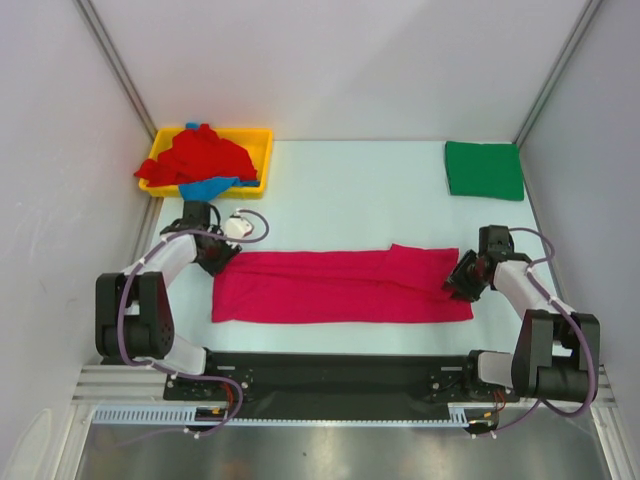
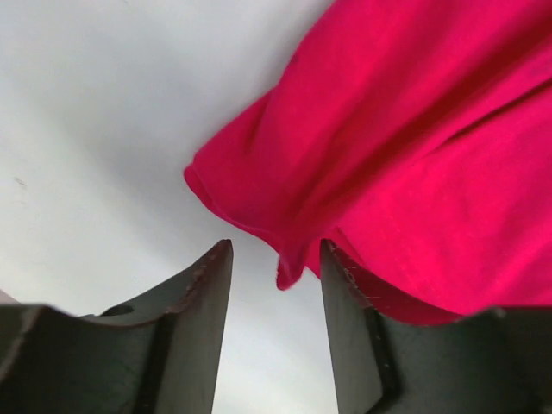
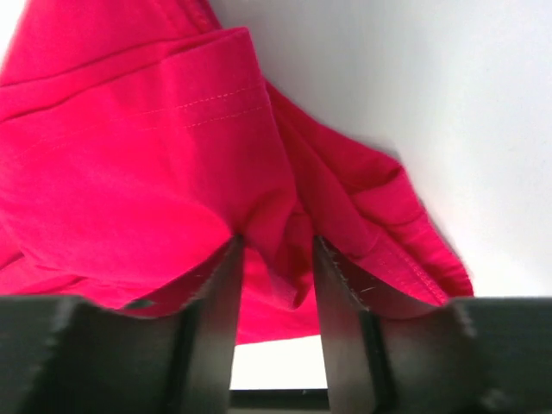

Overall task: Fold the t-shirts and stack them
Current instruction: Fold the tshirt

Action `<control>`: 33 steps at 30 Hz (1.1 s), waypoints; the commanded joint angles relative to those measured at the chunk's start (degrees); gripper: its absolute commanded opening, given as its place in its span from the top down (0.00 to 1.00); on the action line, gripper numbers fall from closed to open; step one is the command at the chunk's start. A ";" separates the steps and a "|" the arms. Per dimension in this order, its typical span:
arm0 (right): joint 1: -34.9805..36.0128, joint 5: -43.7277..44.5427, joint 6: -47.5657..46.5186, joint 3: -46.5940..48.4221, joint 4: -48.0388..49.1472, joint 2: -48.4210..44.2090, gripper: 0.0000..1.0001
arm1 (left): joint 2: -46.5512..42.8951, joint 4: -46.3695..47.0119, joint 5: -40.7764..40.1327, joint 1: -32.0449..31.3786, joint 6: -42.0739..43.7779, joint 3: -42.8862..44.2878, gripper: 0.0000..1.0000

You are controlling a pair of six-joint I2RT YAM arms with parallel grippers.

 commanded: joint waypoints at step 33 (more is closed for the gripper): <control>0.05 0.54 -2.78 0.01 -2.25 -4.19 1.00 | 24.54 19.12 23.36 -46.03 -32.06 29.46 0.49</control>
